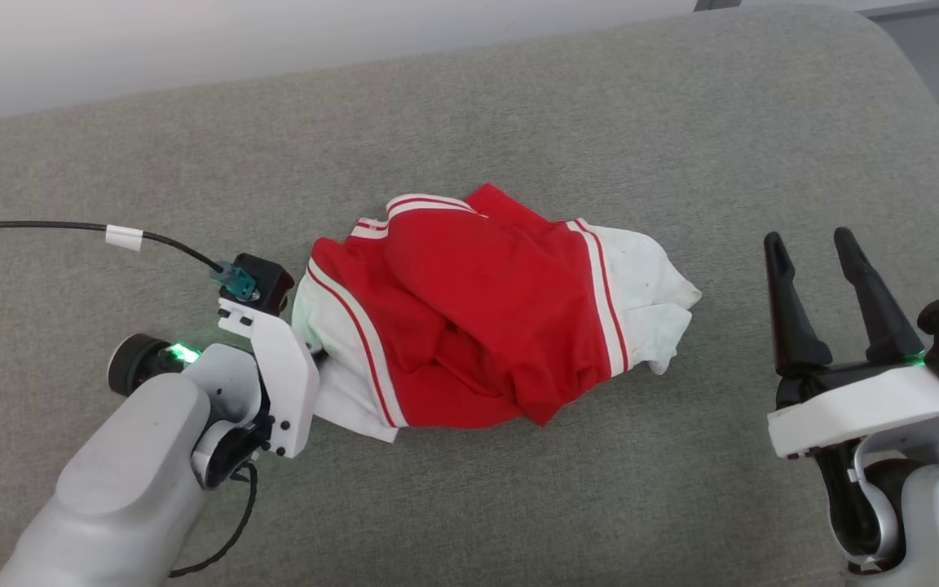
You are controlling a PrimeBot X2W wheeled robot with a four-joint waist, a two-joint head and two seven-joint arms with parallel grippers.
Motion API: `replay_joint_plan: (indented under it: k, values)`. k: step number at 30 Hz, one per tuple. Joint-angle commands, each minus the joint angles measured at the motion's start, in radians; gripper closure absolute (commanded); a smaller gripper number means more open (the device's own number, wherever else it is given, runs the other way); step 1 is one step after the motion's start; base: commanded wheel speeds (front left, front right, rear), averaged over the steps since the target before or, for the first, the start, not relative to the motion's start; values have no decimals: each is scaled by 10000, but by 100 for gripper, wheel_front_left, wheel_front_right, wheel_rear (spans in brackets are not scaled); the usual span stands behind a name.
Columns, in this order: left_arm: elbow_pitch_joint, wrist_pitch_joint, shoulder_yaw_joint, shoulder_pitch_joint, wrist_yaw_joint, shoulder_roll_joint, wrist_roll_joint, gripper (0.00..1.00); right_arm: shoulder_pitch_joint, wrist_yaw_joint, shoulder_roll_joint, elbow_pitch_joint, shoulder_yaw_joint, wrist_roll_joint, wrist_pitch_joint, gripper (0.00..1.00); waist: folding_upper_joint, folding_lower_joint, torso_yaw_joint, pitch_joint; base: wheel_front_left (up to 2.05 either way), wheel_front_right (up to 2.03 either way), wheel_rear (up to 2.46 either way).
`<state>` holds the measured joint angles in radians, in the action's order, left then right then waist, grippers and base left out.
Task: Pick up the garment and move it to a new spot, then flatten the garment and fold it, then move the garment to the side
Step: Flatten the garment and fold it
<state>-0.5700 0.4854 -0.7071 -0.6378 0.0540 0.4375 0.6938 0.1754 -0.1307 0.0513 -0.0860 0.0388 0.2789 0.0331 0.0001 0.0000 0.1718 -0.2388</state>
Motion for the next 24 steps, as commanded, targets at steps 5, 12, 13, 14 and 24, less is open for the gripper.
replay_joint_plan:
  k: [5, 12, 13, 14, 24]
  values:
    - [-606, -272, -129, 175, 141, 90, -25, 100, 178, -1, -6, 36, 144, 19, -160, 0, -1, 0, -261, -35, 0, 0, 0]
    - [315, -778, 419, 409, -141, 1049, 88, 100, 120, -1, -8, -41, 373, -90, -69, 0, -1, 0, -713, 33, 0, 0, 0]
    - [504, -759, 495, 486, -225, 1252, 103, 100, 107, -1, -6, -51, 394, -102, -39, 0, -1, 0, -778, 47, 0, 0, 0]
    - [722, -747, 597, 563, -331, 1451, 133, 100, 103, -1, -6, -69, 416, -120, -20, 0, -1, 0, -838, 57, 0, 0, 0]
    - [2064, -550, 1389, 1619, -448, 2760, 1028, 0, 193, -1, -7, -198, 401, -60, 158, 0, -1, 0, -1301, -78, 0, 0, 0]
